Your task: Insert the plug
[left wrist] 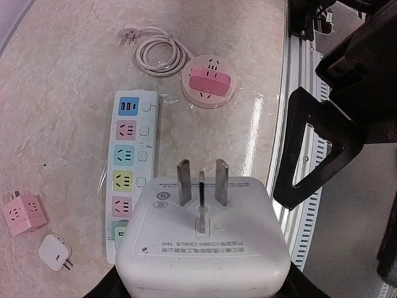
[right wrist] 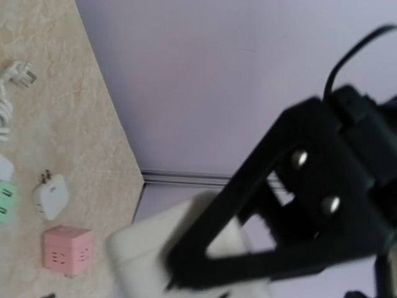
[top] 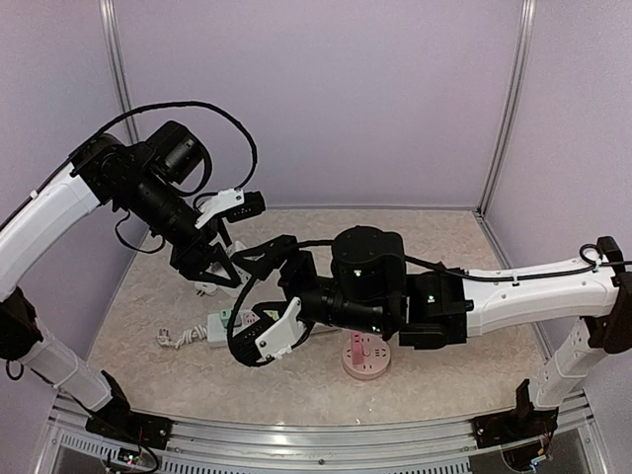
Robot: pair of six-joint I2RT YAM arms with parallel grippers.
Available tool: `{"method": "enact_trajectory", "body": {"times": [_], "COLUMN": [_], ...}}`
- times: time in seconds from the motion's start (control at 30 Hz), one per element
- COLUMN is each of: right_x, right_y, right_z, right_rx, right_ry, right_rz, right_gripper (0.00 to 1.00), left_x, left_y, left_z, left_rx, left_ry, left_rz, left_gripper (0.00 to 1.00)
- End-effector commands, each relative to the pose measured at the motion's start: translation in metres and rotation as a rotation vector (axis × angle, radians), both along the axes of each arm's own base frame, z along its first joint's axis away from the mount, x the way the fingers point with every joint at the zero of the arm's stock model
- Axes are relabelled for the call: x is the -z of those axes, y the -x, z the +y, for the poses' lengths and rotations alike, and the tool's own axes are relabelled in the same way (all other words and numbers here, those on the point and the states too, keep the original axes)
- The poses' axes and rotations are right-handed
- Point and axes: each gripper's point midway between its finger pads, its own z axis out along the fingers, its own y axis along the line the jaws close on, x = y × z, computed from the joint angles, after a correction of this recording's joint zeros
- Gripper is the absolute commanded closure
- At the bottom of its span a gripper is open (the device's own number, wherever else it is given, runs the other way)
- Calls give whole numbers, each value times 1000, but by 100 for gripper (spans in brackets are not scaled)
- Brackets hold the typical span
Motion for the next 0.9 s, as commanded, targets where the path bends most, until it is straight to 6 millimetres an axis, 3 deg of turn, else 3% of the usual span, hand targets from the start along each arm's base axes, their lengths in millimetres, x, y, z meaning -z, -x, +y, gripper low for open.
{"method": "enact_trajectory", "body": {"times": [0.0,0.47,0.57,0.63,0.77,0.87], "right_x": [8,18,21,24,25,16], "right_y": [0,-24,-26,-28,-27,-31], "right_z": [14,17,20,23,27,27], "right_rx": [-15,35,35,42,35,66], "right_ry": [82,144,159,166,152,94], "right_rz": [-62,-38,-34,-36,-17,2], "right_gripper": [0,7,13,23,57,71], "left_x": [12,4,3,3,3,2], "left_y": [21,39,39,39,38,39], "left_z": [6,8,7,6,5,6], "left_rx": [23,102,104,108,112,118], "left_ry": [-62,-27,-23,-24,-29,-31], "left_rz": [99,100,100,106,104,98], "left_gripper": [100,100,100,100,100,100]}}
